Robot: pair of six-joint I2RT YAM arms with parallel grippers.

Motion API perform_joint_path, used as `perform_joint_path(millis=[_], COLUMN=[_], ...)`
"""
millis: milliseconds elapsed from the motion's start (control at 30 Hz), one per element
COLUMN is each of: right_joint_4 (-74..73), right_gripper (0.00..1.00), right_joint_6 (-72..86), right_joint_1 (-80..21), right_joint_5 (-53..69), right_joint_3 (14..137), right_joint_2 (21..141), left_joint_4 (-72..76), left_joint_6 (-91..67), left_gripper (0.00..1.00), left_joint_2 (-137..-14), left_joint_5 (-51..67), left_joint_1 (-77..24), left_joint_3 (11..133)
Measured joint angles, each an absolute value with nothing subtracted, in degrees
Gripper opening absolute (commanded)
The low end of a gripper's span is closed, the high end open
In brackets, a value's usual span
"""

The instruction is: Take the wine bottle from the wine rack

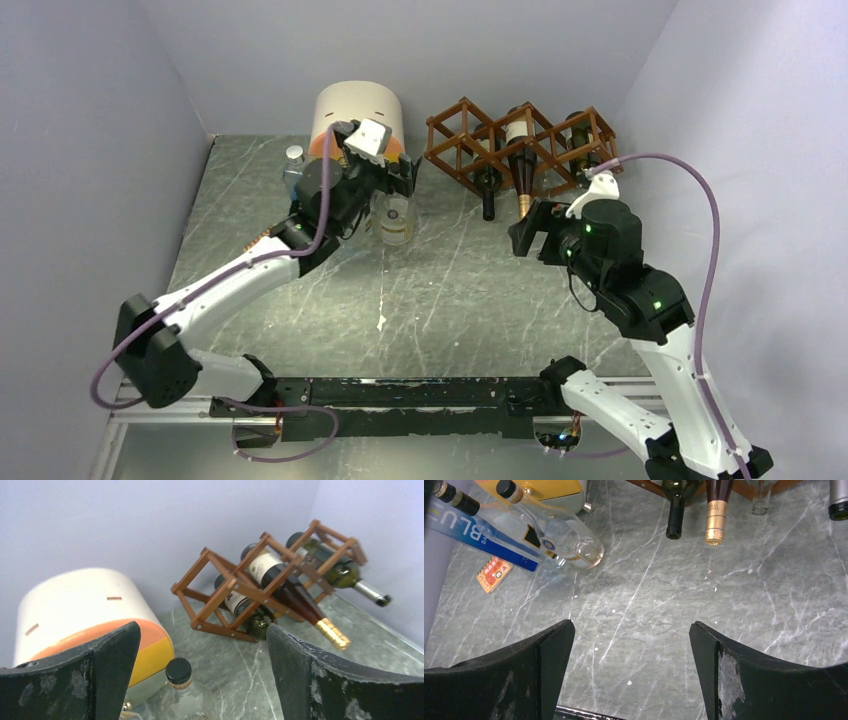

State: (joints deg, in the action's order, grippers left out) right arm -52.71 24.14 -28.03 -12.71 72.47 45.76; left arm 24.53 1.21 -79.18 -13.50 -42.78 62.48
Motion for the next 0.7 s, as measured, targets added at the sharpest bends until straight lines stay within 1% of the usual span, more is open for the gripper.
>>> perform_joint_path(millis=[100, 267, 333, 533, 700], right_joint_4=[-51.75, -49.93, -49.01, -46.44, -45.47], right_gripper=[0.94, 0.98, 1.0, 1.0, 1.0], right_joint_6=[24.12, 24.21, 24.23, 24.18, 26.39], right_joint_1=[-28.03, -28.03, -28.03, -28.03, -27.99], right_joint_5=[-12.45, -12.23, -12.32, -13.91, -22.06], right_joint_3=[72.12, 71.13, 70.76, 69.52, 69.58], right_joint_2=[47.09, 50.83, 53.04, 59.27, 65.71], left_joint_4=[17.23, 11.68, 10.83, 9.5, 9.87], left_joint_6=[3.09, 6.83, 7.66, 9.19, 7.44], left_gripper=[1.0, 1.0, 0.99, 0.99, 0.99], left_joint_2=[-74.26, -68.03, -66.48, -64.4, -64.6], left_joint_5=[-9.78, -6.98, -6.48, -2.46, -0.67], left_joint_1=[-42.78, -42.78, -42.78, -43.07, -43.24], left_joint_3=[66.17, 68.2, 67.55, 63.0, 60.31])
